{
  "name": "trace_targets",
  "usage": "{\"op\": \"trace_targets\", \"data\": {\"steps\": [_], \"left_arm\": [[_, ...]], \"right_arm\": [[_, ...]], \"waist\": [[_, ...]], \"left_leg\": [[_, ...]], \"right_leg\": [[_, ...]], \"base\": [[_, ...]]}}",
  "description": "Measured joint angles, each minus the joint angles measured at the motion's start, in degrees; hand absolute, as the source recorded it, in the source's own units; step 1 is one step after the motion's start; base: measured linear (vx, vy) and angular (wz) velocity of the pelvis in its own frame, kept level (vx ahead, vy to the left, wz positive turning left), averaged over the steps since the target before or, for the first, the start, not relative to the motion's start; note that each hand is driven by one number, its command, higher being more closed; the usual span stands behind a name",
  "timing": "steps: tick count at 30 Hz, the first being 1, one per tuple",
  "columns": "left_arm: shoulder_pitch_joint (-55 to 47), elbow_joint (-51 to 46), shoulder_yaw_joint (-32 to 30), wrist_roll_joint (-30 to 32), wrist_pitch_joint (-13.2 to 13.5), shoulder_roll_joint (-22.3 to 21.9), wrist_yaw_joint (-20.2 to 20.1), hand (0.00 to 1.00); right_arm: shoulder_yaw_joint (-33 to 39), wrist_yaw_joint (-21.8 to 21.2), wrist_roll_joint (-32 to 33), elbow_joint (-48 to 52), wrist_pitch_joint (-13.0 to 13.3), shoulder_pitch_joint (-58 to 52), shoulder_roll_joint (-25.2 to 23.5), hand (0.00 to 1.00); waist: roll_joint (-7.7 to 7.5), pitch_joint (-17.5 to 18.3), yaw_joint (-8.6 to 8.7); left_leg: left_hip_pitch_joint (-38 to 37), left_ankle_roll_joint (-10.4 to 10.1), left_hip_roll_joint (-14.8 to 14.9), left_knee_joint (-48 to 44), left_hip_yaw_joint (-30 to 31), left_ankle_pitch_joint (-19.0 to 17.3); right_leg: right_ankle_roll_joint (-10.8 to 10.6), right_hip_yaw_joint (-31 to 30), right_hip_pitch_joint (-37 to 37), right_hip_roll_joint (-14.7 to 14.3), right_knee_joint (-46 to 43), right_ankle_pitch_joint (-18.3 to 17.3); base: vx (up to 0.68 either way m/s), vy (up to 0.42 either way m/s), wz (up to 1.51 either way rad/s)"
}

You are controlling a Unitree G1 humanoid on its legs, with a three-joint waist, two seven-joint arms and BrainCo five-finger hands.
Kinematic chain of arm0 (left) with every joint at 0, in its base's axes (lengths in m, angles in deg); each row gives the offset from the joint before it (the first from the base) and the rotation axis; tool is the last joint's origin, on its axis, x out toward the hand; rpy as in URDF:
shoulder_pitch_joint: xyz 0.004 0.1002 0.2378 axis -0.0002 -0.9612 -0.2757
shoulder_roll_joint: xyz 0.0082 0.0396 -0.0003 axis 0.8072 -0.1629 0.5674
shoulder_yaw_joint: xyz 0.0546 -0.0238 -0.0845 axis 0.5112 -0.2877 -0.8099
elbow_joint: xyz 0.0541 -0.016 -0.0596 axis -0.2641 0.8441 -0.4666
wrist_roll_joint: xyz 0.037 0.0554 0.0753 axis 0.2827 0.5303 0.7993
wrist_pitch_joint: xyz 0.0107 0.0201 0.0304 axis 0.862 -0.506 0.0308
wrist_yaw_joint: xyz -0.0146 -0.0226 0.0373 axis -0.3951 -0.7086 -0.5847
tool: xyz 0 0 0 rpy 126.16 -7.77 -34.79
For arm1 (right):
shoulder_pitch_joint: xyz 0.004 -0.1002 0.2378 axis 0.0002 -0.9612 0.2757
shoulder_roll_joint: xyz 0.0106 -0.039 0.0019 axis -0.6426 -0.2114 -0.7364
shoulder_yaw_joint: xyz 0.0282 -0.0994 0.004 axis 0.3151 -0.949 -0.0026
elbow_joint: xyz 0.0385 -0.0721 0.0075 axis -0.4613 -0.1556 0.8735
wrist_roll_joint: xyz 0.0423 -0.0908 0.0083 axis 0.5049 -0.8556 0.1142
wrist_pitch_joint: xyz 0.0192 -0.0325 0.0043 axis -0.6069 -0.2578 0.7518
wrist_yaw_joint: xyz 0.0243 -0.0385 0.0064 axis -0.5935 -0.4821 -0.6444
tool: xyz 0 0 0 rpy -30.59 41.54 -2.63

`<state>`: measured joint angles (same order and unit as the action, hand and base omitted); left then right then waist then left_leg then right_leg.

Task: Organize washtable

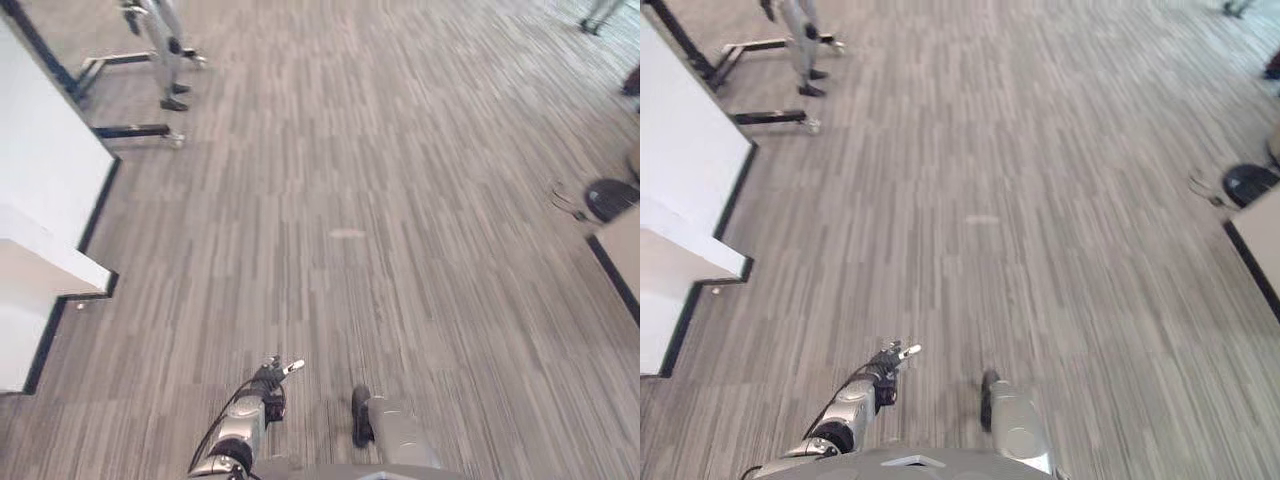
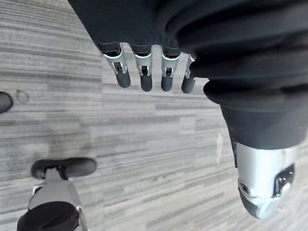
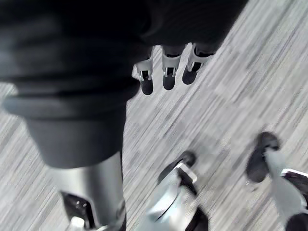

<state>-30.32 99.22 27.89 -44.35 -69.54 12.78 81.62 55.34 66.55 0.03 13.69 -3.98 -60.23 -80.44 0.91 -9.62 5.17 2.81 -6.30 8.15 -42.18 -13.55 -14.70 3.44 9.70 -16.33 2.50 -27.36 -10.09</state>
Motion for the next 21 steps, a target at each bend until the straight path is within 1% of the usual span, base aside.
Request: {"op": "trace_targets", "data": {"steps": [1, 2, 3, 4, 5, 6, 7, 8, 10, 11, 12, 13, 14, 15, 16, 17, 18, 19, 20, 21], "left_arm": [[-2.47, 0.02, -1.19, -0.46, -0.01, -0.70, 0.06, 0.00], [-2.94, 0.03, -1.25, -0.54, -0.02, -0.78, 0.08, 0.00], [-4.90, -0.73, -1.01, -0.76, 0.34, -0.26, 0.11, 0.00], [-4.83, -0.72, -0.98, -0.85, 0.65, 0.10, 0.17, 0.00], [-5.22, -0.85, -0.94, -0.93, 1.19, 0.79, 0.36, 0.00], [-5.94, -1.11, -0.99, -0.98, 1.97, 1.64, 0.40, 0.00], [-6.39, -0.99, -1.09, -1.04, 2.12, 2.04, 0.39, 0.00], [-7.17, -1.25, -2.11, -2.87, 3.00, 2.51, 0.47, 0.00], [-7.81, -1.25, -2.48, -3.37, 3.46, 2.66, 0.56, 0.00], [-7.78, -1.23, -3.36, -3.41, 3.50, 2.58, 0.47, 0.00], [-7.87, -0.73, -4.83, -3.48, 3.52, 2.14, 0.67, 0.00], [-7.91, -0.44, -5.68, -3.43, 3.55, 2.15, 0.75, 0.00], [-7.98, 0.23, -6.04, -3.37, 3.54, 2.66, 0.92, 0.00], [-7.93, 0.45, -5.95, -3.34, 3.23, 4.48, 1.14, 0.00], [-7.62, 1.39, -5.69, -3.36, 3.05, 5.37, 1.40, 0.00], [-7.31, 2.02, -5.66, -3.39, 2.88, 5.74, 1.53, 0.00], [-6.84, 2.91, -5.66, -3.39, 1.85, 5.92, 1.63, 0.00], [-6.31, 3.03, -5.55, -3.49, 1.09, 5.38, 1.67, 0.00], [-5.71, 2.89, -5.46, -4.06, 0.97, 4.19, 1.72, 0.00], [-5.30, 2.81, -5.41, -4.83, 0.98, 3.57, 1.76, 0.00]], "right_arm": [[-4.16, 0.31, -0.02, 2.49, 0.72, 2.16, 0.61, 0.00], [-4.98, 0.29, -0.03, 2.75, 0.85, 2.67, 0.81, 0.00], [-11.27, 0.29, -0.05, 4.06, 1.51, 7.63, 2.55, 0.00], [-12.85, 0.42, -0.05, 4.06, 1.47, 9.37, 3.50, 0.00], [-15.25, 0.50, -0.06, 5.30, 1.54, 11.92, 4.39, 0.00], [-17.48, 0.28, -0.03, 9.27, 1.79, 13.15, 4.72, 0.00], [-18.68, 0.24, -0.04, 11.81, 2.31, 13.21, 4.88, 0.00], [-21.38, 0.18, -0.04, 17.47, 3.81, 12.59, 5.56, 0.00], [-22.70, 0.12, -0.07, 19.53, 5.19, 11.62, 6.22, 0.00], [-22.61, 0.22, -0.08, 19.34, 5.42, 10.73, 6.36, 0.00], [-22.72, 0.19, -0.30, 17.11, 5.29, 8.47, 6.49, 0.00], [-23.07, 0.17, -0.35, 16.22, 5.09, 7.66, 6.14, 0.00], [-23.07, 0.01, -0.58, 14.47, 5.06, 5.86, 5.13, 0.00], [-22.80, -0.35, -0.69, 12.00, 4.68, 3.61, 3.55, 0.00], [-22.38, -1.00, -0.70, 9.10, 4.19, 2.02, 2.17, 0.00], [-22.33, -1.30, -0.71, 7.61, 3.69, 1.73, 1.83, 0.00], [-22.22, -1.77, -0.74, 5.86, 3.21, 1.56, 1.70, 0.00], [-21.07, -2.29, -0.73, 5.59, 2.81, 1.02, 1.74, 0.00], [-19.38, -2.71, -0.67, 5.70, 2.97, 0.94, 2.08, 0.00], [-18.27, -2.74, -0.70, 5.71, 3.05, 0.84, 2.32, 0.00]], "waist": [[1.27, 0.18, -1.87], [1.47, 0.18, -2.17], [1.82, -0.33, -3.91], [1.66, -0.45, -4.36], [1.54, -0.46, -5.89], [1.38, -0.41, -7.14], [1.19, -0.38, -7.61], [0.80, -0.24, -7.79], [0.34, 0.40, -7.56], [-0.24, 0.64, -7.65], [-1.40, 1.79, -8.89], [-2.52, 2.49, -9.29], [-4.48, 3.31, -9.43], [-8.07, 4.13, -8.31], [-9.37, 4.14, -7.02], [-9.55, 4.10, -6.60], [-9.50, 3.97, -6.13], [-8.05, 3.03, -5.59], [-5.95, 1.97, -5.45], [-4.97, 1.87, -5.39]], "left_leg": [[5.37, 0.41, 1.27, -12.04, 3.05, 10.19], [6.12, 0.27, 1.32, -13.78, 3.50, 12.67], [12.06, 1.15, 0.91, -25.72, 7.20, 12.85], [13.76, 1.24, 0.49, -27.65, 7.61, 11.61], [16.65, 1.67, -0.35, -26.61, 7.73, 8.84], [18.99, 2.26, -0.70, -20.30, 6.91, 6.51], [19.93, 2.52, -0.71, -15.41, 5.80, 5.69], [20.76, 2.83, -0.76, 2.96, 2.78, 5.44], [20.11, 1.56, -1.83, 21.80, -0.04, 7.07], [20.01, 1.36, -2.76, 25.74, -0.22, 7.23], [18.38, 3.48, -3.72, 25.75, -1.03, 10.54], [17.45, 5.05, -4.99, 25.02, -1.10, 13.26], [15.52, 7.55, -7.51, 24.14, -0.46, 15.63], [12.57, 8.18, -10.98, 22.71, -0.37, 12.04], [9.86, 9.08, -12.47, 22.75, 1.01, 9.17], [8.40, 9.29, -12.79, 22.85, 1.77, 8.19], [5.54, 9.81, -13.00, 23.36, 2.48, 7.31], [1.09, 10.16, -12.71, 25.17, 3.67, 7.09], [-3.33, 10.91, -11.49, 27.37, 4.46, 6.60], [-4.89, 11.41, -10.80, 28.00, 4.61, 6.26]], "right_leg": [[1.13, -1.91, 2.06, -1.70, -0.77, -2.49], [1.30, -2.37, 2.49, -1.96, -0.85, -2.89], [2.30, -4.68, 6.44, -3.04, -1.08, -5.66], [2.36, -5.78, 8.00, -3.20, -0.76, -6.38], [2.53, -7.50, 11.78, -3.09, 1.09, -7.23], [2.33, -9.29, 15.12, -2.89, 3.71, -7.71], [1.93, -10.11, 16.43, -2.66, 4.97, -8.05], [0.78, -10.82, 18.72, -2.02, 7.37, -9.24], [-0.79, -11.12, 20.62, -1.27, 8.56, -11.53], [-2.29, -11.55, 22.47, -0.56, 8.99, -12.95], [-4.68, -14.31, 25.01, 0.64, 6.58, -14.35], [-5.53, -15.72, 24.89, 1.57, 3.40, -14.81], [-6.00, -16.10, 23.35, 3.01, -4.07, -14.83], [-8.88, -15.99, 19.11, 6.08, -17.94, -9.94], [-9.54, -16.15, 13.72, 6.27, -31.44, 1.37], [-10.06, -16.30, 11.03, 6.25, -36.75, 2.27], [-9.08, -16.21, 7.00, 5.72, -42.56, 1.62], [-7.77, -15.60, 2.61, 5.08, -45.69, 0.39], [-7.37, -14.97, -1.49, 3.63, -44.04, -1.40], [-7.51, -14.53, -3.65, 2.96, -41.81, -2.25]], "base": [[0.22, -0.379, -0.55], [0.11, -0.326, -0.99], [0.04, -0.206, -0.73], [0.01, -0.203, -0.97], [-0.07, -0.122, -0.74], [-0.10, -0.100, -0.76], [-0.23, -0.047, -0.59], [-0.22, -0.005, -0.32], [-0.10, 0.036, -0.15], [0.25, 0.135, -0.47], [0.43, 0.153, -0.65], [0.59, 0.115, -0.71], [0.63, 0.016, -0.20], [0.61, -0.012, 0.28], [0.46, 0.009, 0.56], [0.27, 0.034, 0.55], [0.15, 0.049, 0.30], [0.04, 0.067, 0.14], [-0.05, 0.067, 0.05], [-0.21, 0.063, 0.28]]}}
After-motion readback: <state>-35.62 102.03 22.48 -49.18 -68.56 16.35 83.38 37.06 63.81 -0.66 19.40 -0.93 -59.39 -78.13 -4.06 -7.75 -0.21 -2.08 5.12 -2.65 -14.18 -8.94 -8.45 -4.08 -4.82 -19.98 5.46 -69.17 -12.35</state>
